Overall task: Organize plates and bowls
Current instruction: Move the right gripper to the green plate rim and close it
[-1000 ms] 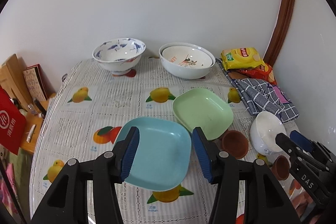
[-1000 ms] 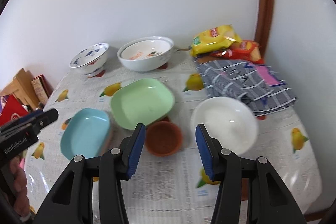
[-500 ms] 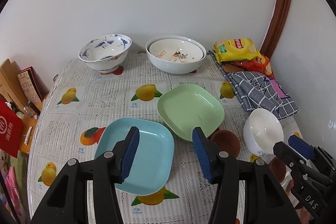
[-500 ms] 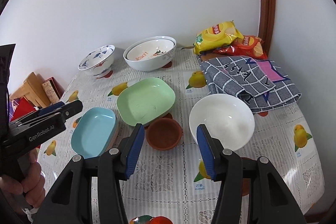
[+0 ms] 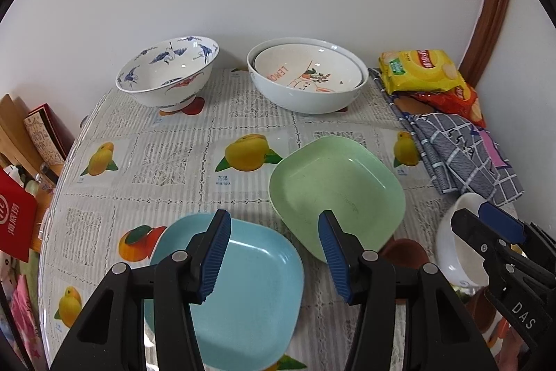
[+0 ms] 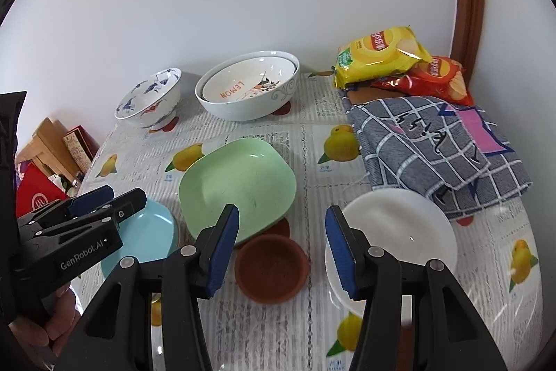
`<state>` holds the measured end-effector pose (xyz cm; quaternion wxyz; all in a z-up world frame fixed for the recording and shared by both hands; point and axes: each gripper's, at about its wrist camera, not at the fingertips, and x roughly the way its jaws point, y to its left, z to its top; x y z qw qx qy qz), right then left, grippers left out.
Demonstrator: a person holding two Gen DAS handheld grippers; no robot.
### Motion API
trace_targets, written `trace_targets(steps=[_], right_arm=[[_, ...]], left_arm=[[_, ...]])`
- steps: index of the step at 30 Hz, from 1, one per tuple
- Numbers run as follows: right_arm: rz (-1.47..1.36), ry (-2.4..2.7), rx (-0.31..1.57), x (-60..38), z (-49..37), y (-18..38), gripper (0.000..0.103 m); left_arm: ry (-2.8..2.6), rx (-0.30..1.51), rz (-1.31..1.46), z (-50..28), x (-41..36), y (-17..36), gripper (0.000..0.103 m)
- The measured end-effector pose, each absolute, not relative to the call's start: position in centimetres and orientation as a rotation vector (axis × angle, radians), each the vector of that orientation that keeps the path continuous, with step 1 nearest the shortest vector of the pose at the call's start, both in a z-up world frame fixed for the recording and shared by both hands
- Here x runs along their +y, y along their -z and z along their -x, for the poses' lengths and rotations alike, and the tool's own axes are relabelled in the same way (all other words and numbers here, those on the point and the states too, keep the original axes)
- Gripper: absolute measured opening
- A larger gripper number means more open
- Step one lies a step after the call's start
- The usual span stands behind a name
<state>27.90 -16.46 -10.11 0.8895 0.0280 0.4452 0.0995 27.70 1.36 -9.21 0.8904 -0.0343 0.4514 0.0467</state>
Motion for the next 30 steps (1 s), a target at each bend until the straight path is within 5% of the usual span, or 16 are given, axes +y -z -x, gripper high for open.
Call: trace_targets(steps=[15, 30], right_arm=[[-0.024, -0.208, 1.025, -14.6, -35.0, 15.3, 0.051], [0.043, -0.169, 1.077, -13.4, -37.5, 17.7, 0.047]], left_arm=[[-0.09, 1.041, 0.087, -33.9, 1.9, 13.6, 0.058], [-0.053, 1.099, 0.1, -36.8, 1.6, 16.3, 0.054]])
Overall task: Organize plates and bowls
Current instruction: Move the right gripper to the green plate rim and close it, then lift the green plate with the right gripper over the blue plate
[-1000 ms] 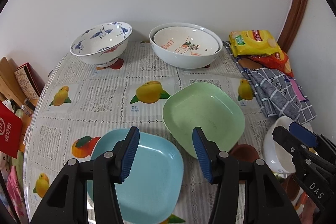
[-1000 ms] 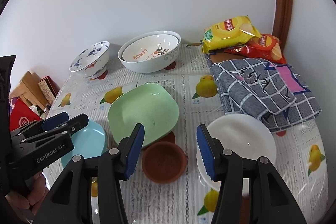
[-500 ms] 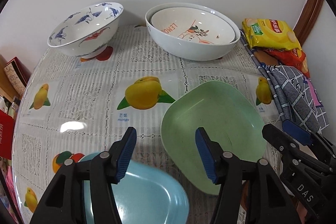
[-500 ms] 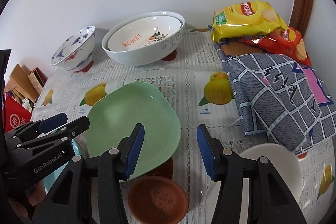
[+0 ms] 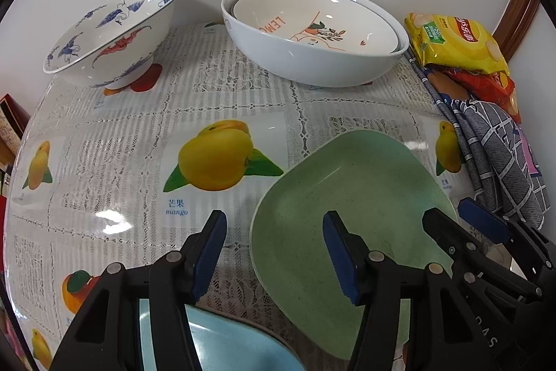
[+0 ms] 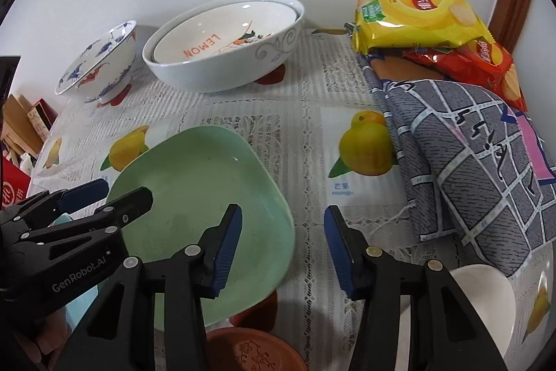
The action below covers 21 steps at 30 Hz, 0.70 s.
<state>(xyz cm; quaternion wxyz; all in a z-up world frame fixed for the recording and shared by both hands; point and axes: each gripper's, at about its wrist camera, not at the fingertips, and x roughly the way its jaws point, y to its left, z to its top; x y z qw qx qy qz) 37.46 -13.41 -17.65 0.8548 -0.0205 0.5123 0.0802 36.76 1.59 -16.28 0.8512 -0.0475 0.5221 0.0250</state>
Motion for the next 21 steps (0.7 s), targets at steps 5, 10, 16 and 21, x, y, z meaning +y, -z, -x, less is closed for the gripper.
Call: trace_targets(steps=[5, 10, 16, 21], right_arm=[[0.081, -0.132, 1.092, -13.2, -37.9, 18.6, 0.036], [0.088, -0.127, 1.103, -13.1, -38.0, 19.2, 0.014], [0.038, -0.102, 1.042, -13.9, -37.7, 18.5, 0.01], [-0.003, -0.119, 1.021, -14.2, -37.3, 17.5, 0.009]], left_arm=[[-0.052, 1.117, 0.101, -37.1, 1.5, 17.0, 0.041], [-0.057, 1.123, 0.104, -37.2, 1.7, 17.5, 0.023], [-0.061, 1.091, 0.146, -37.2, 2.7, 16.9, 0.011], [-0.059, 1.055, 0.138, -36.5, 3.0, 15.5, 0.01]])
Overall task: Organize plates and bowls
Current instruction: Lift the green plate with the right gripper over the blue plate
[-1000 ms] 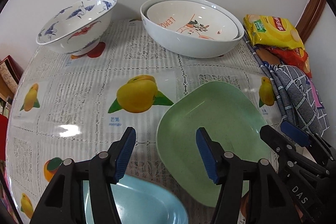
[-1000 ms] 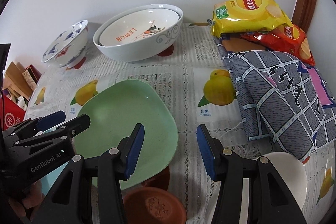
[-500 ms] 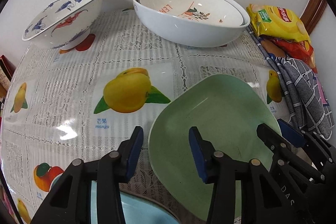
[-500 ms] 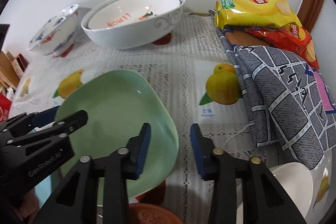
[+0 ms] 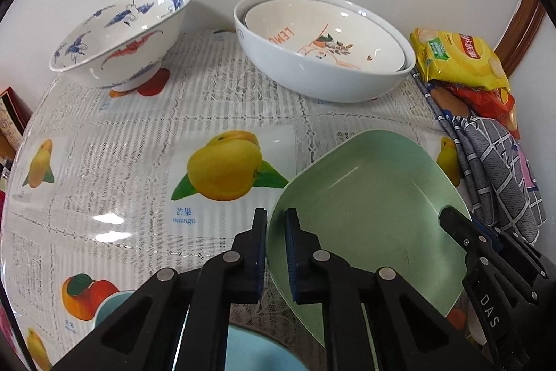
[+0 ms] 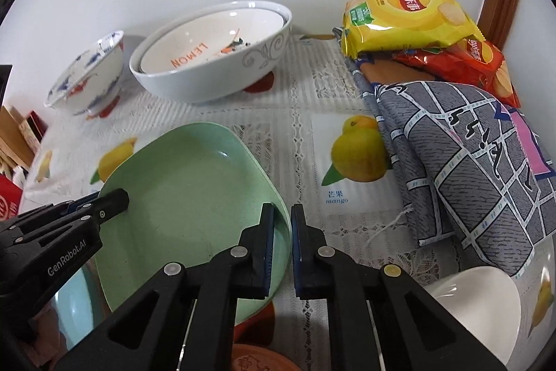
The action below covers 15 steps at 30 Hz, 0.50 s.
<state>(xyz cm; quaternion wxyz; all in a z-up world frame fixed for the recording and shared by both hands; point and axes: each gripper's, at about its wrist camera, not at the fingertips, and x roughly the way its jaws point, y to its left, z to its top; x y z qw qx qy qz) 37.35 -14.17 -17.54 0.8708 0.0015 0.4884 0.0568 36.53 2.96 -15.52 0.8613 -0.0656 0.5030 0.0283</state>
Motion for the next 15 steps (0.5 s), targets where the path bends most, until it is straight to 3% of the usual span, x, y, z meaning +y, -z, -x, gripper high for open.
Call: trace_targets(steps=[15], right_arm=[[-0.13, -0.18, 0.966, -14.7, -32.2, 11.7, 0.007]], left_arm=[[-0.048, 0.976, 0.139, -31.1, 3.1, 9.7, 0.01]])
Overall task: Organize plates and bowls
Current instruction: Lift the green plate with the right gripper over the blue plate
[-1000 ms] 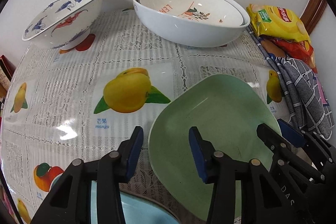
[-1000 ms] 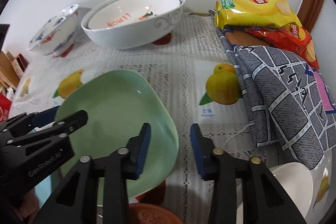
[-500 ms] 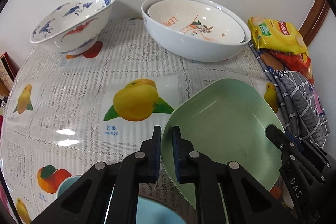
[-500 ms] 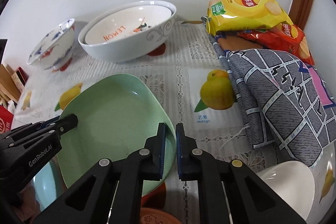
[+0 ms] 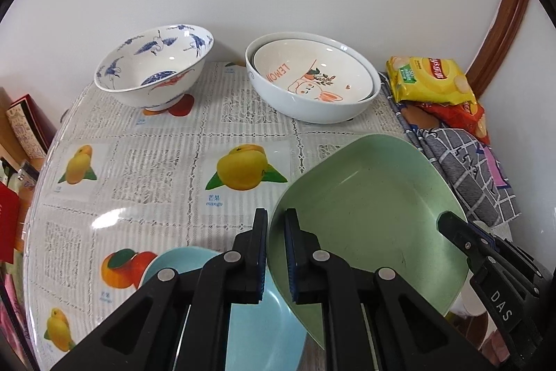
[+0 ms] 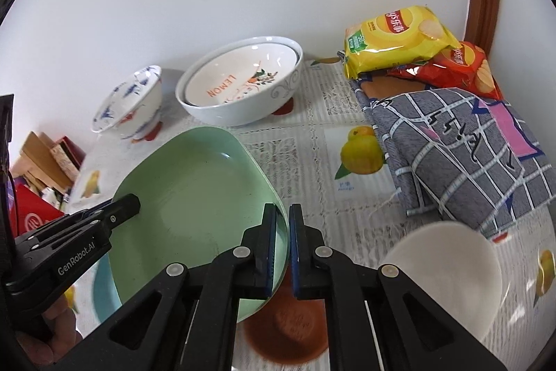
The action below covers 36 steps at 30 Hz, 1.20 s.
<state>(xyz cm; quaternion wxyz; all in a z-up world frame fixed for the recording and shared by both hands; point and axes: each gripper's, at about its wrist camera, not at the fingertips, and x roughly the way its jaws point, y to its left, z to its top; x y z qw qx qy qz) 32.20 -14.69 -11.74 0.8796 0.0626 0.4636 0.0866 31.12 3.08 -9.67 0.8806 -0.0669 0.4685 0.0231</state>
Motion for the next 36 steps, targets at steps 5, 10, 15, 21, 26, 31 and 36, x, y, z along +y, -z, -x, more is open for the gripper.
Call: trace_targets(steps=[5, 10, 15, 21, 26, 31, 36], right_arm=[[-0.156, -0.176, 0.942, -15.2, -29.8, 9.9, 0.007], [-0.146, -0.171, 0.913, -15.2, -27.0, 8.0, 0.007], [-0.155, -0.169, 0.897, -15.3, -23.9, 7.1, 0.007], [-0.156, -0.158, 0.885, -15.6, -20.4, 6.8, 0.007], [-0.15, -0.155, 0.879, -15.7, -18.7, 6.7, 0.007], [-0.146, -0.154, 0.867, -15.9, -17.4, 6.2, 0.007], [-0.143, -0.157, 0.852, -15.6, -16.8, 5.6, 0.007]], left_arm=[[-0.038, 0.952, 0.142, -28.9, 2.8, 8.0, 0.01], [-0.031, 0.934, 0.145, -26.4, 2.6, 6.4, 0.01], [-0.024, 0.925, 0.137, -23.3, 2.2, 5.6, 0.01], [-0.018, 0.922, 0.141, -20.2, 2.0, 5.6, 0.01], [-0.022, 0.917, 0.145, -18.6, 1.8, 5.4, 0.01], [-0.02, 0.908, 0.143, -17.6, 1.6, 4.9, 0.01], [-0.026, 0.896, 0.144, -17.2, 1.8, 4.5, 0.01]])
